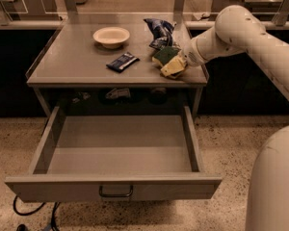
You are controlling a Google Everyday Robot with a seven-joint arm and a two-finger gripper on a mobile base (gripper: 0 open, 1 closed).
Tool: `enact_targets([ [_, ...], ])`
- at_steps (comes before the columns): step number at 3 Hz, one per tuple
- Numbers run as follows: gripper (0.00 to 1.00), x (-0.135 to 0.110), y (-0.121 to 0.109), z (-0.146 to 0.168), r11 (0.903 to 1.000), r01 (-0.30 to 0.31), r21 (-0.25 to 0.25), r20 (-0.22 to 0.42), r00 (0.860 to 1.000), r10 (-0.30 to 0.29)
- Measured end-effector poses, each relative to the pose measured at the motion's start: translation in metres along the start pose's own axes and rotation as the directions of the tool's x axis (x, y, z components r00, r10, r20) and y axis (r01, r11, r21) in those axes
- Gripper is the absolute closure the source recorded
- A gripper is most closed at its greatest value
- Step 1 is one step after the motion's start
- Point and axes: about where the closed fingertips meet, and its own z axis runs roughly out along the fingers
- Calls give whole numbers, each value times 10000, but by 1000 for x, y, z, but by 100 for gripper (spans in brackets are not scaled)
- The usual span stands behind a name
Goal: Pick sponge from top drawer and place on counter
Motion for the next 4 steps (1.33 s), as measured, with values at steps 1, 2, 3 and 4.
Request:
enact_targets([
  [1,35,0,0,0,10000,0,-1,0,10000,0],
  [2,11,0,0,0,10000,0,-1,0,10000,0],
  [3,0,0,0,0,10000,0,-2,-1,10000,0],
  [4,0,0,0,0,10000,0,-3,-1,10000,0],
])
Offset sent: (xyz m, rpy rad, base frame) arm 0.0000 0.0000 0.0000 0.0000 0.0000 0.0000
